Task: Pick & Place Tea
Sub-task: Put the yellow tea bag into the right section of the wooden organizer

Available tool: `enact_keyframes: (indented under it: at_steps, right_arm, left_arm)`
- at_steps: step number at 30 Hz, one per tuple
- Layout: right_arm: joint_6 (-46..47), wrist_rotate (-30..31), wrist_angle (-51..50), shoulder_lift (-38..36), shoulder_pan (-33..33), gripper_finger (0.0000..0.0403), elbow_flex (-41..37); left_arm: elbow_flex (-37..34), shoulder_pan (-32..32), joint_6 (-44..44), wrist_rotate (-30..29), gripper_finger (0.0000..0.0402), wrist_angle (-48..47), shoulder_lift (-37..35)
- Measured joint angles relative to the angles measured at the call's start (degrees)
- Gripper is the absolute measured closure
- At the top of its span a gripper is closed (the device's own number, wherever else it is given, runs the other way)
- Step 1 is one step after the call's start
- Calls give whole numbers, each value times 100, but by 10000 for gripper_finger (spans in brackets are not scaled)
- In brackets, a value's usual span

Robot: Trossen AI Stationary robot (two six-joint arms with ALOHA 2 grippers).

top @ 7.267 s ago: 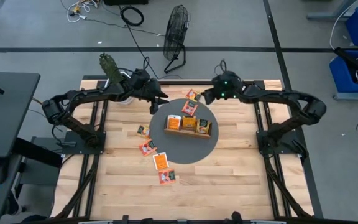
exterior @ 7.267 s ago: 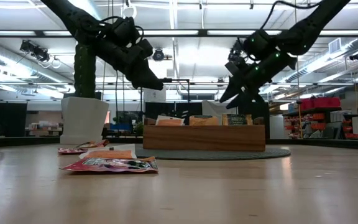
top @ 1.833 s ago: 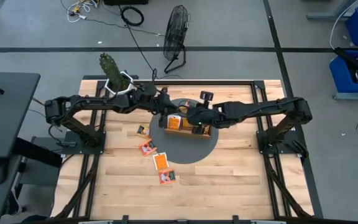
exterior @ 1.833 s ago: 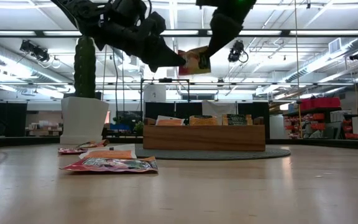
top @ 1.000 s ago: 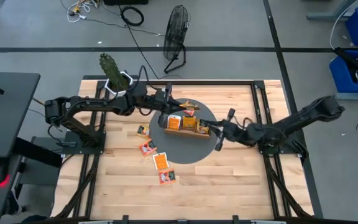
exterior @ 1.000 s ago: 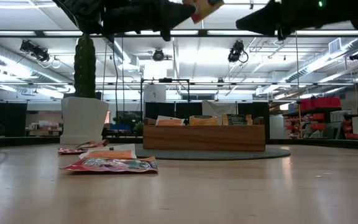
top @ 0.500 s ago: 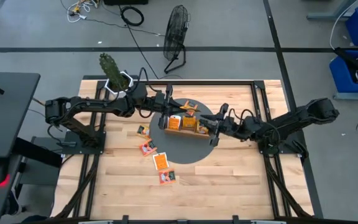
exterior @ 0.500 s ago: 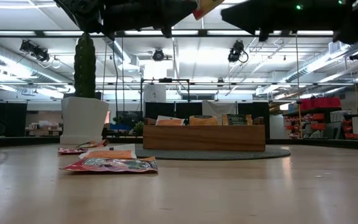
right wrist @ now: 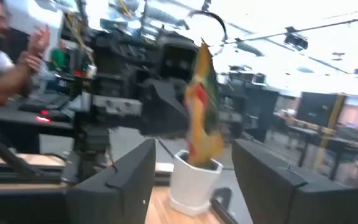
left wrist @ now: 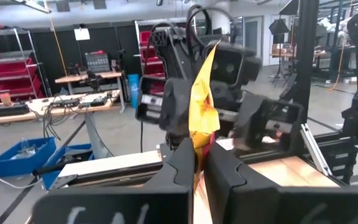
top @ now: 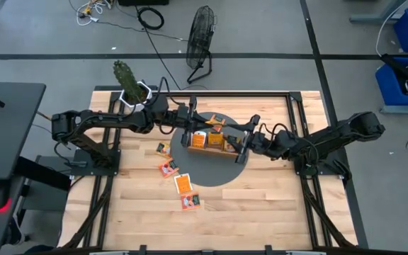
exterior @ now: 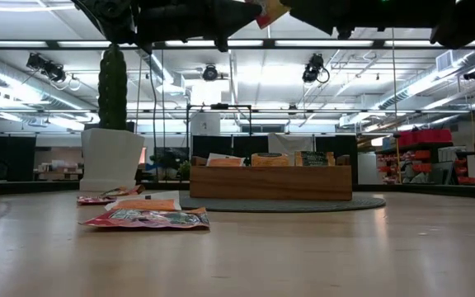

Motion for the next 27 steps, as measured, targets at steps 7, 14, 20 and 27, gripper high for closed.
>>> enact_keyframes:
  at_steps: [7, 14, 20, 27]
  right_arm:
    - [-151, -204, 292, 2, -2, 218, -68]
    - [-75, -337, 393, 2, -62, 286, -68]
    - [-26, -385, 377, 1, -72, 392, -68]
    - [227, -329, -181, -251, -70, 399, -68]
  left_arm:
    - [0, 0, -24, 0, 387, -67, -4]
    - [0, 2, -24, 0, 387, -63, -9]
    - [0, 2, -26, 11, 387, -92, -11]
    - [-2, 14, 46, 0, 326, -307, -15]
